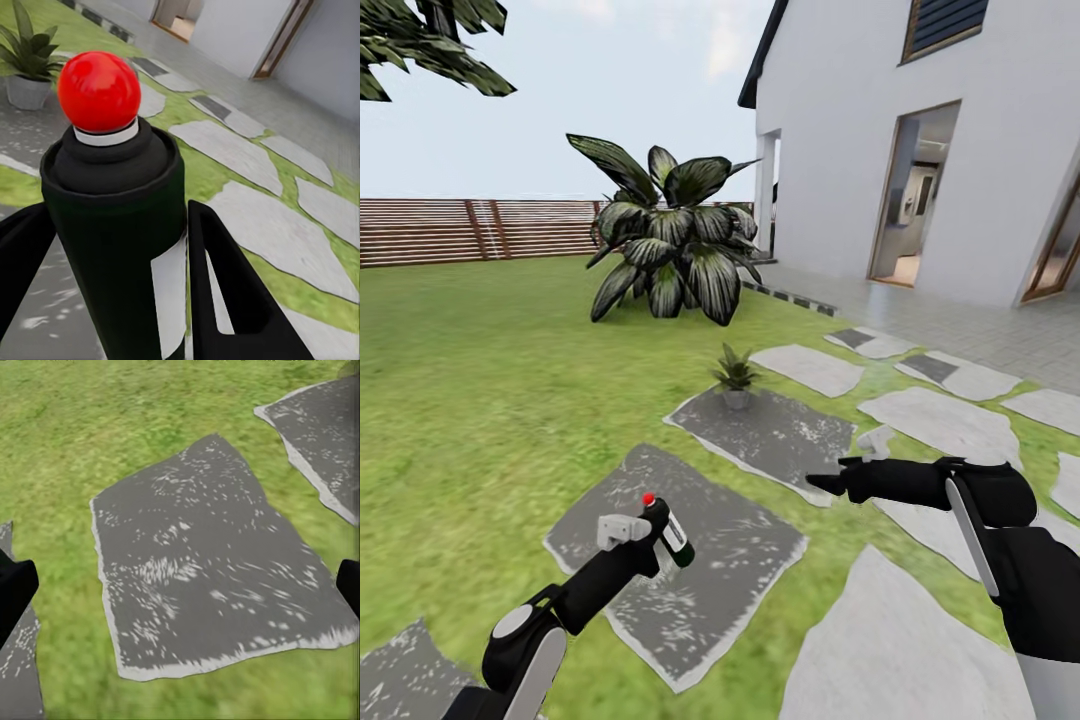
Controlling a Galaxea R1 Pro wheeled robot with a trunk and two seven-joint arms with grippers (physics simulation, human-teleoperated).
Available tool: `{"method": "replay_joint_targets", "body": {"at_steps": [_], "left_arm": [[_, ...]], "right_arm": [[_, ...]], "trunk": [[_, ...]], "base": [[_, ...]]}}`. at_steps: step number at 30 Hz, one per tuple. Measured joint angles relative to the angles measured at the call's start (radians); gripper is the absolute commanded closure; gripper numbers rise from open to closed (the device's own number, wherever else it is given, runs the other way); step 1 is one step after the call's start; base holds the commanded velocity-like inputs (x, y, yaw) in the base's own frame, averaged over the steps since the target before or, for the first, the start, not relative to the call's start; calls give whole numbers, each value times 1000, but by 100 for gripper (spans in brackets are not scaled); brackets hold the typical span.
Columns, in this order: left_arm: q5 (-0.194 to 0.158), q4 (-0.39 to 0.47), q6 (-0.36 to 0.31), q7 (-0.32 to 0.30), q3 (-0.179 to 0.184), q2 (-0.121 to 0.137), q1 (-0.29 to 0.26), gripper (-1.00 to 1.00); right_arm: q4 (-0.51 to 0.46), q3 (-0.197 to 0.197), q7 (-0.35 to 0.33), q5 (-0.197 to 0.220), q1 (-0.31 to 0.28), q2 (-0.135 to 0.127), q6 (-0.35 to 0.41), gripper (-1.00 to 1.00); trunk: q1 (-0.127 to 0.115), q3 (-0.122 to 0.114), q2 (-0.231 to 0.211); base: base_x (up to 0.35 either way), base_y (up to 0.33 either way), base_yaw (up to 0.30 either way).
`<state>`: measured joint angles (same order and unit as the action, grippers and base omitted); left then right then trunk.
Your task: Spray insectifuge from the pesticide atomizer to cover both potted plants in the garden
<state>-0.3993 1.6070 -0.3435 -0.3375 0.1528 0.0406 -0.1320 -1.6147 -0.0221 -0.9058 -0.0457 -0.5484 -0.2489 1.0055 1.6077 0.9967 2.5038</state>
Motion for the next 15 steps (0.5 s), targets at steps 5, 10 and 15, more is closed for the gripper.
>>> {"method": "replay_joint_targets", "body": {"at_steps": [5, 10, 15], "left_arm": [[-1, -5, -17, 0, -2, 0, 1, 100], [-1, -8, -22, -1, -3, -1, 1, 100], [-2, -8, -23, -1, -3, -1, 1, 100]], "right_arm": [[0, 1, 1, 0, 0, 0, 0, -100], [0, 1, 1, -1, 0, 0, -1, -100], [0, 0, 1, 0, 0, 0, -1, -100]], "trunk": [[0, 0, 0], [0, 0, 0], [0, 0, 0]], "base": [[333, -81, 0], [333, -81, 0], [333, -50, 0]]}}
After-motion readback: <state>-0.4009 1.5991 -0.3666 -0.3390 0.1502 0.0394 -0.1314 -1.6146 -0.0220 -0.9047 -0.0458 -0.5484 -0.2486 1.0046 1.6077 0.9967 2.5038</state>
